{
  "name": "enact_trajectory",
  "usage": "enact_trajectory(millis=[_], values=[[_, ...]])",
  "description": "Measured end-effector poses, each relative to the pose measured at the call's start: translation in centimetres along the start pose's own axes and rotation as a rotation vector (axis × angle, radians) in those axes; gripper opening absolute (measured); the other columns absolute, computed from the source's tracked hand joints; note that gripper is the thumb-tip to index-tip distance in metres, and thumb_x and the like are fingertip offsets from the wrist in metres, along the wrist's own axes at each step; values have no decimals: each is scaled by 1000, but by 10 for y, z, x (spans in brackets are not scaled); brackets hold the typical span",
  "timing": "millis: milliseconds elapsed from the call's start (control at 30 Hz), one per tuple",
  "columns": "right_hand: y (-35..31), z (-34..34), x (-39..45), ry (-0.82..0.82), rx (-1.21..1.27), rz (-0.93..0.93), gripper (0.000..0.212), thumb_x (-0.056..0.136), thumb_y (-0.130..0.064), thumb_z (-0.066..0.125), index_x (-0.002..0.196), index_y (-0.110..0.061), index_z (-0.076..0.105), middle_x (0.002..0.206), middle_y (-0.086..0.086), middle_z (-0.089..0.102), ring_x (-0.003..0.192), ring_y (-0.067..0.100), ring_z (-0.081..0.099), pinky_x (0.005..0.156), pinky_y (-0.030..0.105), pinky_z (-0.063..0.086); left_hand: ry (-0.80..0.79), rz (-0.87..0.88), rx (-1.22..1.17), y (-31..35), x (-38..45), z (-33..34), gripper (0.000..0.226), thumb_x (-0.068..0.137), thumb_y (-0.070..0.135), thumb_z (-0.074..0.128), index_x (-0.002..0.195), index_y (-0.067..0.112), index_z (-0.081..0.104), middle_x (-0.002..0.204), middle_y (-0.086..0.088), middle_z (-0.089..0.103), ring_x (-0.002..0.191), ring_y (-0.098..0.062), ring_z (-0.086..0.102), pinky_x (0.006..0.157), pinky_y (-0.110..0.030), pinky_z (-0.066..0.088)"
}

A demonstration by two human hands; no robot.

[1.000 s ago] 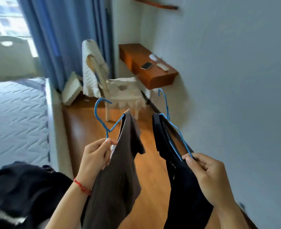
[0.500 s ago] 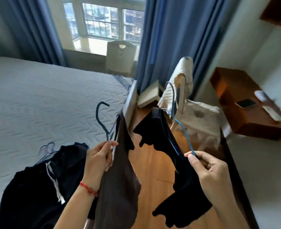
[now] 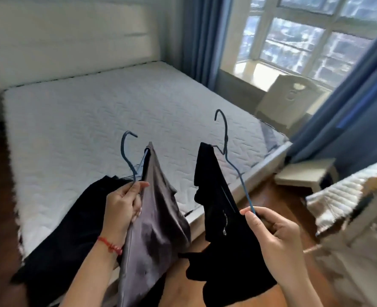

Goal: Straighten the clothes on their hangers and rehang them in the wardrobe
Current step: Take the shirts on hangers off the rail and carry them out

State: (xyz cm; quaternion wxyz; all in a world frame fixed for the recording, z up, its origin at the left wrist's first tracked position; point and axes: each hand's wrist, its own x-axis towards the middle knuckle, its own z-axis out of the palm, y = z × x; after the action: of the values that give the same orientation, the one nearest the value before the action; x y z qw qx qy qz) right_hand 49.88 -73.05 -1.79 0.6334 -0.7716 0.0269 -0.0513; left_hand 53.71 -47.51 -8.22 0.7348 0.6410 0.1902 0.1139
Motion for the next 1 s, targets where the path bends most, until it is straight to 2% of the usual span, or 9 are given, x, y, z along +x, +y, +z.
enact_trajectory(millis=[133, 233, 300, 400, 667, 733, 800, 900, 1000], values=[[-8, 2, 37, -149, 36, -69, 21, 84, -2, 63, 65, -10, 70, 49, 2, 58, 45, 3, 46, 42, 11, 34, 96, 54, -48, 28, -9, 7, 31, 95, 12, 42, 76, 8, 66, 26, 5, 28, 23, -9, 22, 36, -18, 26], [-17, 15, 57, -251, 74, -94, 23, 84, -3, 62, 66, -16, 71, 53, -6, 64, 48, -1, 52, 47, 9, 39, 173, 129, -21, 59, -8, 6, 28, 95, 10, 42, 79, 6, 64, 26, 5, 29, 23, -9, 23, 36, -17, 27], [-18, 23, 67, -282, 107, -94, 27, 83, -5, 63, 62, -19, 71, 52, -8, 64, 48, -1, 52, 48, 9, 39, 209, 181, -1, 77, 1, 0, 27, 95, 10, 42, 80, 6, 63, 26, 6, 30, 23, -9, 24, 36, -16, 28], [-15, 35, 81, -301, 125, -85, 22, 84, -8, 63, 70, -23, 72, 53, -7, 64, 50, 0, 53, 49, 10, 40, 267, 233, 47, 94, 22, -14, 26, 95, 10, 41, 80, 6, 62, 26, 6, 31, 23, -8, 25, 35, -16, 27], [3, 72, 108, -328, 43, -94, 25, 85, -6, 62, 65, -19, 71, 55, 0, 62, 52, 4, 51, 51, 14, 38, 330, 121, 229, 27, 109, -24, 24, 94, 11, 45, 76, 8, 62, 27, 5, 37, 24, -5, 28, 32, -13, 23], [7, 80, 117, -341, 13, -90, 24, 85, -6, 61, 66, -17, 70, 56, 5, 62, 53, 5, 51, 52, 17, 38, 356, 59, 301, -4, 134, -27, 24, 91, 12, 49, 75, 5, 64, 34, 5, 41, 33, -10, 36, 39, -19, 30], [12, 88, 126, -341, -8, -87, 25, 85, -5, 61, 65, -16, 70, 54, 1, 62, 52, 3, 52, 51, 15, 38, 352, -12, 375, -32, 158, -33, 25, 88, 15, 53, 70, 1, 64, 47, -5, 45, 49, -20, 42, 54, -30, 36], [19, 101, 136, -325, -15, -61, 22, 84, -6, 63, 67, -17, 71, 54, 6, 62, 53, 6, 51, 53, 20, 39, 311, -116, 459, -66, 184, -44, 33, 88, 17, 52, 56, 7, 54, 54, -14, 51, 59, -26, 50, 61, -37, 40], [24, 109, 145, -313, -31, -44, 23, 84, -6, 63, 65, -17, 71, 50, 4, 54, 51, 10, 44, 50, 20, 34, 308, -226, 530, -91, 208, -57, 25, 88, 16, 50, 78, -3, 62, 85, -30, 66, 83, -40, 63, 69, -36, 45]])
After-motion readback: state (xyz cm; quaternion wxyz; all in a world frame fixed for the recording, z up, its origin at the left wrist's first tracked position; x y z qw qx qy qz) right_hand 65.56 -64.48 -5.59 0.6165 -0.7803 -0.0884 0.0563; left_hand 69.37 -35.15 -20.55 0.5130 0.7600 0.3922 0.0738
